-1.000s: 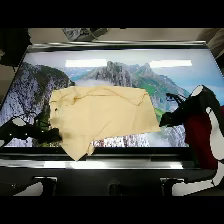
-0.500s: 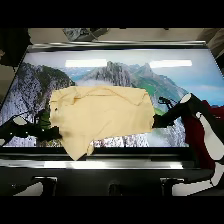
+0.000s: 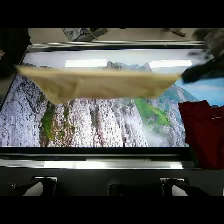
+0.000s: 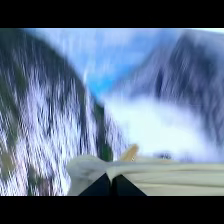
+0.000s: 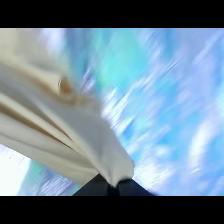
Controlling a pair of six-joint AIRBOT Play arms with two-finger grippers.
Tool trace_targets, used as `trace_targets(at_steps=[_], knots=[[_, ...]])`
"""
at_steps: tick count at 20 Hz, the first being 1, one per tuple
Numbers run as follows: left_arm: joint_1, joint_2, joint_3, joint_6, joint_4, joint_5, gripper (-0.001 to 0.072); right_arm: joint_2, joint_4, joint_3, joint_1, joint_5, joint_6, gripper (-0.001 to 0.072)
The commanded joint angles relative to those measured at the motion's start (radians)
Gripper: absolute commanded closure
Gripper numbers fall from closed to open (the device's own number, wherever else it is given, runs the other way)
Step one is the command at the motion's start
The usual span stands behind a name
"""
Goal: Fold the shirts.
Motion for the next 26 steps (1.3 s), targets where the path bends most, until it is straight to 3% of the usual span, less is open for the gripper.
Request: trace_targets(at_steps=[1,4,7,12,15,18,23,26], knots=[[0.002,0.056,0.503,-0.037,-0.001,0.028,0.068,0.252,-0.188,0.271,0.0,-0.156,-0.009,0.0671],[0.001,0.2,0.509,-0.122,-0.002,0.033,0.068,0.431,-0.222,0.287,0.0,-0.109,0.072,0.0671],[0.001,0.335,0.384,-0.129,-0.001,0.071,0.068,0.509,-0.224,0.287,0.0,-0.003,0.085,0.0671],[0.002,0.36,0.375,-0.127,0.027,0.051,0.068,0.518,-0.224,0.287,0.0,0.098,0.121,0.0671],[0.002,0.324,0.375,-0.127,0.073,-0.039,0.0679,0.486,-0.223,0.287,0.0,0.195,0.133,0.0671],[0.002,0.223,0.376,-0.08,0.082,-0.121,0.068,0.357,-0.181,0.287,0.0,0.332,0.133,0.0671],[0.0,-0.126,0.277,-0.055,0.082,-0.331,0.068,-0.072,-0.076,0.246,0.002,0.535,0.085,0.0672],[-0.015,-0.3,0.051,-0.055,0.079,-0.292,0.0679,-0.307,-0.084,0.114,0.037,0.412,0.085,0.0672]])
